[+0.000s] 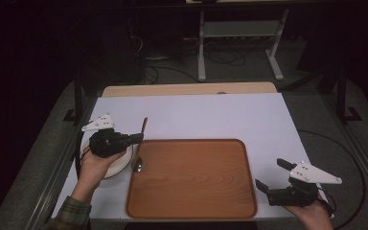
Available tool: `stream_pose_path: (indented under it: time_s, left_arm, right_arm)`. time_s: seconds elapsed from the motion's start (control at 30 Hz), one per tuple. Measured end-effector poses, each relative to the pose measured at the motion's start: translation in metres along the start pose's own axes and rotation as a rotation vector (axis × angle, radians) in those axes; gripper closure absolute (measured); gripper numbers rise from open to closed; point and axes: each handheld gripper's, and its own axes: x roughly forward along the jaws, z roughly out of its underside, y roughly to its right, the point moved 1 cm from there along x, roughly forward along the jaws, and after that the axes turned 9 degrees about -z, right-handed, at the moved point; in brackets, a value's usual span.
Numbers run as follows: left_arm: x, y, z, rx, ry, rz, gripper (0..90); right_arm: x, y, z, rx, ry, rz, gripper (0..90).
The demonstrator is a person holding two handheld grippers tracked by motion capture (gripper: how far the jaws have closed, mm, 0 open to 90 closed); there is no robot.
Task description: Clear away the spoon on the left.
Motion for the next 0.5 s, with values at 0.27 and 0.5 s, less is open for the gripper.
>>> stream_pose_path:
  time_s: [0.27, 0.5]
  left_arm:
    - [0.019, 0.01, 0.008, 0.027, -0.061, 0.021, 89.7]
    - [0.03, 0.014, 0.014, 0.035, -0.096, 0.037, 89.7]
  right_arm:
    - [0.0, 0.0, 0.0, -0.003, -0.001, 0.002, 0.1]
    - [0.0, 0.0, 0.0, -0.004, 0.0, 0.003, 0.1]
